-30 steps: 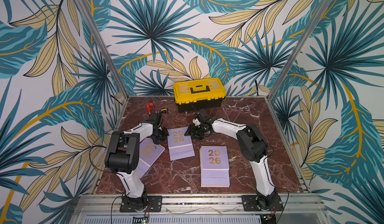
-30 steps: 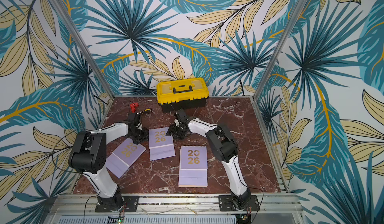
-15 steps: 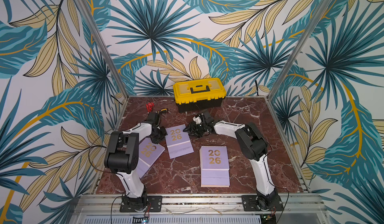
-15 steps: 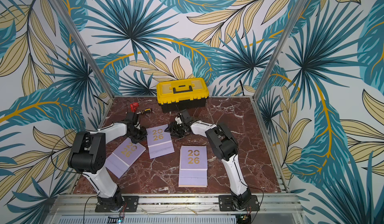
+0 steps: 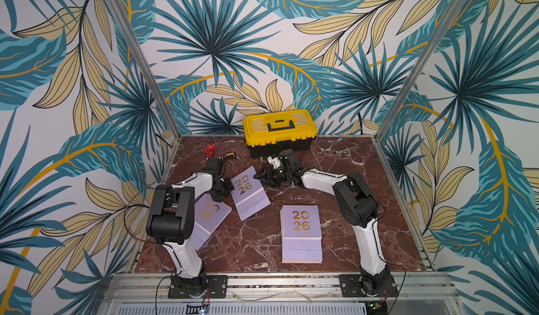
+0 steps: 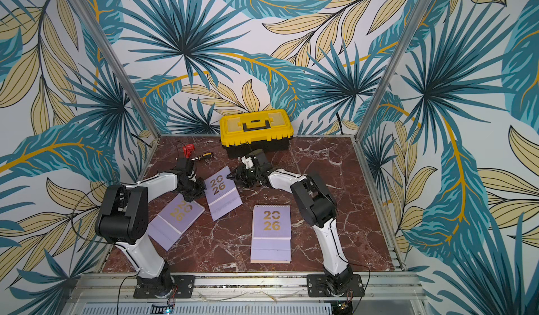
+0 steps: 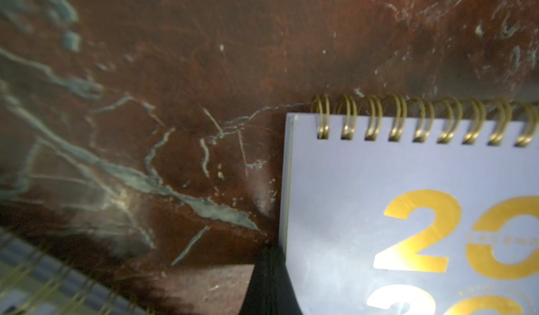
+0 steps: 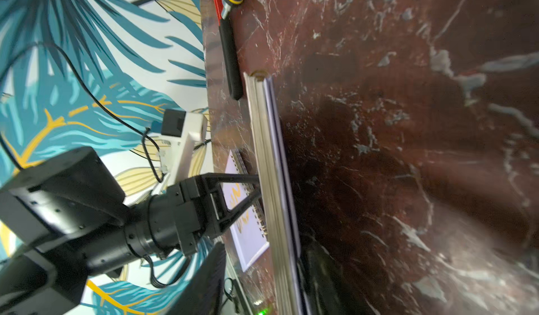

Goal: Stack the calendars
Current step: Pick up the calendar at the center of the board.

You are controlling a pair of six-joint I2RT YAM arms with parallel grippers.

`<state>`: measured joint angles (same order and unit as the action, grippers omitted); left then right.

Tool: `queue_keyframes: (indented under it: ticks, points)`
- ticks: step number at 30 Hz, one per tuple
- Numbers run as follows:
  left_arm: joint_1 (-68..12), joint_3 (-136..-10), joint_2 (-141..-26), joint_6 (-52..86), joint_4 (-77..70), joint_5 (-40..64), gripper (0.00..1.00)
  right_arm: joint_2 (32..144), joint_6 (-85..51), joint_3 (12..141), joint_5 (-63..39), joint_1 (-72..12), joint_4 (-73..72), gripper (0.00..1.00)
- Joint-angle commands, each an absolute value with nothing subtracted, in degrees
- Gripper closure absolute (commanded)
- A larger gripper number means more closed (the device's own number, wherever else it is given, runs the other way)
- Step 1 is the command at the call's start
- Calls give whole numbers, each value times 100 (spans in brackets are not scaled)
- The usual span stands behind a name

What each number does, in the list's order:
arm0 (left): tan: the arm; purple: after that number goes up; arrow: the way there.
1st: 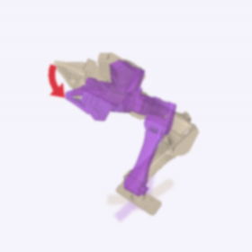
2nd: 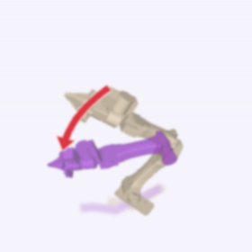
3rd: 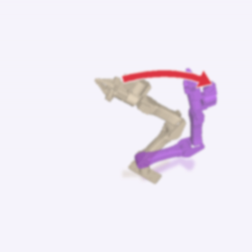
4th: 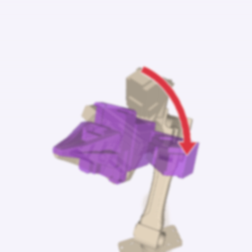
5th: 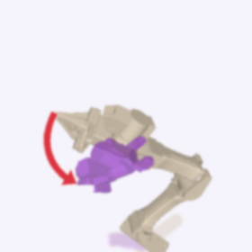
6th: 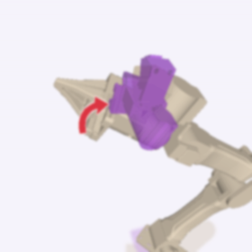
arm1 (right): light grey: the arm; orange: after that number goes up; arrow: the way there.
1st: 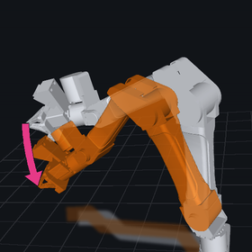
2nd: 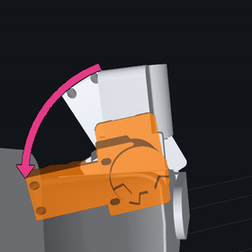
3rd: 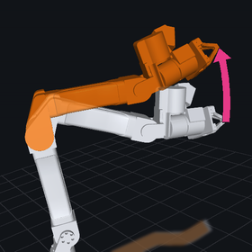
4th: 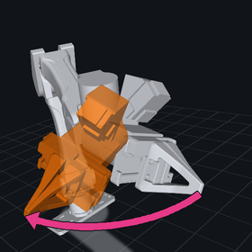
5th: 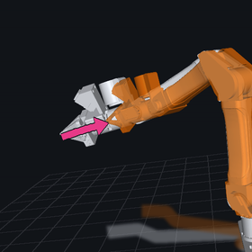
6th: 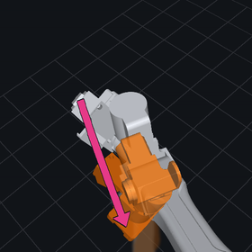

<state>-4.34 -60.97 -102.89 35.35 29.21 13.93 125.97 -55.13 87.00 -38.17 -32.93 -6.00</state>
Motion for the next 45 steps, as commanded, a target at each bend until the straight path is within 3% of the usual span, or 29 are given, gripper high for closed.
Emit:
queue_keyframes:
  ticks: [1,20,32,45]
  points:
    - [-554,-6121,-10573,3477,2856,1839,100,12412,-4872,8862,-3887,-3542,319,59]
    - [-545,-6221,-10334,3532,2856,2039,100,12164,-4797,8711,-3791,-3560,189,99]
    - [-511,-6468,-9633,3505,3182,2066,100,11762,-5598,8056,-4007,-3490,-1257,100]
    - [-505,-6496,-8910,3633,3374,2235,100,10878,-5481,7298,-3995,-3159,-1297,100]
